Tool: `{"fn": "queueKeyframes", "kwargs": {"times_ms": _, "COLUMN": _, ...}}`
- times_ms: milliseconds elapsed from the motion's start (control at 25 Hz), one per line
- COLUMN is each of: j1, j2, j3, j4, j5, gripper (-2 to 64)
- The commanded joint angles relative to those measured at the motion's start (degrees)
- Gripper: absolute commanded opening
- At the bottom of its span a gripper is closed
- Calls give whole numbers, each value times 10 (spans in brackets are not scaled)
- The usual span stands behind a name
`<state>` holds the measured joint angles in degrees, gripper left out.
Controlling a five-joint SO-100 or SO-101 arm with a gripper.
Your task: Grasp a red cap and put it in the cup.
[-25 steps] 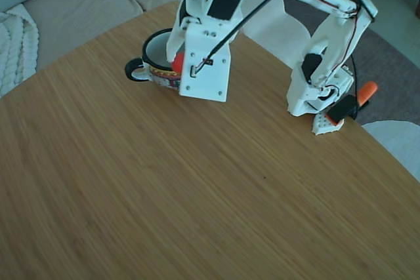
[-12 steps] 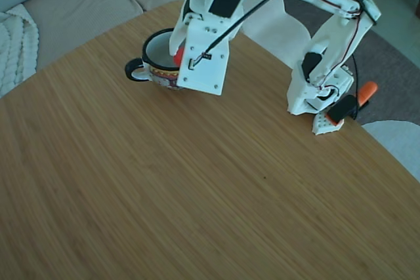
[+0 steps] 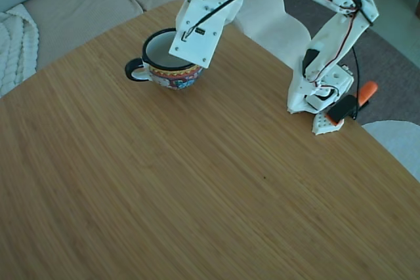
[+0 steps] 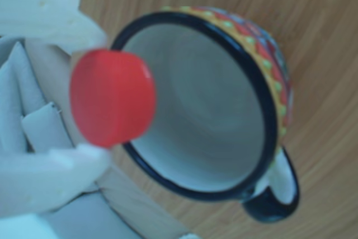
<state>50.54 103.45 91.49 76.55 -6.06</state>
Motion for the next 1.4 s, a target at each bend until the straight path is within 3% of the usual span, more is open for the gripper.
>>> {"fn": "queueKeyframes", "kwargs": {"times_ms": 0, "j1": 4, "j2": 23, "j3": -7, "j4": -6, "j5": -1, "gripper": -3}}
{"fn": "queueKeyframes", "kwargs": {"times_ms": 360, "j1": 9, "j2": -74, "j3": -68, "j4": -29, "j5": -1, "gripper": -3}}
{"fn": "queueKeyframes", "kwargs": {"times_ms": 880, "j1": 14, "j2": -88, "j3": -69, "j4": -77, "j5": -1, "gripper": -3}}
{"fn": "queueKeyframes", "kwargs": {"times_ms": 1360, "j1": 24, "j2": -126, "j3": -103, "j4": -77, "j5": 0, "gripper": -4}}
